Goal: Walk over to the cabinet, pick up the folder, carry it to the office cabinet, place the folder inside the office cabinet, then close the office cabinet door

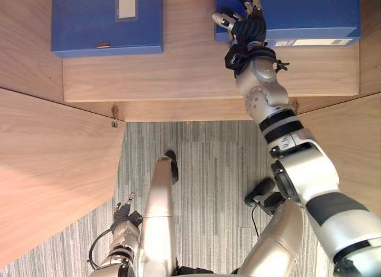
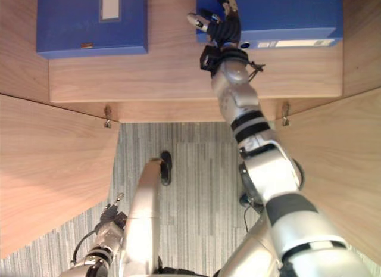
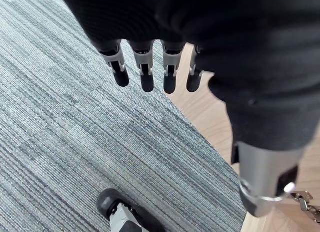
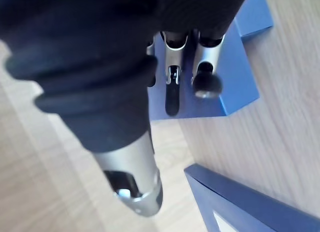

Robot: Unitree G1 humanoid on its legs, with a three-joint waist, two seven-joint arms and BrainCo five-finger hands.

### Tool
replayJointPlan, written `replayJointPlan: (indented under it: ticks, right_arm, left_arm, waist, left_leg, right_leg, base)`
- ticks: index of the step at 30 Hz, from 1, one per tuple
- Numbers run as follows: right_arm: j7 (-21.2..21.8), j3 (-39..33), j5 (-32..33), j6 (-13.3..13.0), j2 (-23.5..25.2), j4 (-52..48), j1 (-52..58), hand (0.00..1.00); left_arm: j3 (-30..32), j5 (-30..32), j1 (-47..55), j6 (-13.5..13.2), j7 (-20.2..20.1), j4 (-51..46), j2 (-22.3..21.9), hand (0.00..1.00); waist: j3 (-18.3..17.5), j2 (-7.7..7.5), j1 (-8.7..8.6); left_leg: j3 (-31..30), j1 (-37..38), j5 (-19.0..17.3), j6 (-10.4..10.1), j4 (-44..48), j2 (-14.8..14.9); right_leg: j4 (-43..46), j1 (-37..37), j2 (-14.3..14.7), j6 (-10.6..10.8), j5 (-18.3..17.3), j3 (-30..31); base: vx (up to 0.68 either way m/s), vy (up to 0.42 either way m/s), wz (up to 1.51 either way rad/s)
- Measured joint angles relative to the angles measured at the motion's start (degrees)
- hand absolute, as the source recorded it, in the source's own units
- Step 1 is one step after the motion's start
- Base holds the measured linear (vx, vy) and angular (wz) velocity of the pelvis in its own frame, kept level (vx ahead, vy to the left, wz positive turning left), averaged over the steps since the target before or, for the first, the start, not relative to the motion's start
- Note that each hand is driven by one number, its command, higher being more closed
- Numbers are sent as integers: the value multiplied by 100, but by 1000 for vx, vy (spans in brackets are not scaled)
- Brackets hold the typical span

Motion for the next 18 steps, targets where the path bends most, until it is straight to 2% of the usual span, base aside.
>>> replayJointPlan:
  ticks: [1, 3, 6, 8, 13, 18]
  right_arm:
    - [-1, 6, -142, 0, 24, -270, 137, 0]
    - [-73, -11, -814, -8, 216, -1062, 610, 0]
    - [-207, -77, -1137, -9, 290, -1217, 860, 0]
    - [-500, -578, -1706, 1, 433, -1471, 1198, 0]
    - [-1078, -1263, -2429, 32, 548, -2218, 1498, 0]
    - [-1425, -1389, -3317, 208, 947, -2928, 1866, 0]
  left_arm:
    - [13, -9, -15, 1, 0, 8, 3, 0]
    - [194, -7, -76, 2, 1, 7, -8, 0]
    - [218, -4, -151, 3, 18, -2, -14, 0]
    - [224, 51, -227, 6, 63, -14, -21, 0]
    - [440, 204, -227, 11, 243, -22, -24, 0]
    - [569, 227, -216, 11, 372, -201, -36, 0]
  waist:
    - [0, -1, -11]
    - [2, -4, -94]
    - [8, -13, -118]
    - [20, -32, -121]
    - [30, -48, -181]
    - [63, -105, -236]
  left_leg:
    - [6, 3, 11, 19, -13, 4]
    - [32, 27, 20, 35, -40, 34]
    - [54, 94, 10, 23, -59, 78]
    - [74, 208, -15, 0, -103, 139]
    - [99, 246, -31, -32, -164, 183]
    - [147, 369, -20, -15, -227, 246]
  right_leg:
    - [-20, 0, 9, 2, 4, 0]
    - [-79, 18, 50, -37, 54, 1]
    - [-122, 72, 91, -46, 63, 2]
    - [-183, 160, 160, -42, 60, 5]
    - [-226, 149, 220, -18, 46, 21]
    - [-291, 211, 288, -64, 76, 54]
  base:
    - [75, -3, -6]
    - [70, 3, -7]
    - [62, -1, -7]
    - [44, -4, -14]
    - [22, -5, -6]
    - [47, -1, -7]
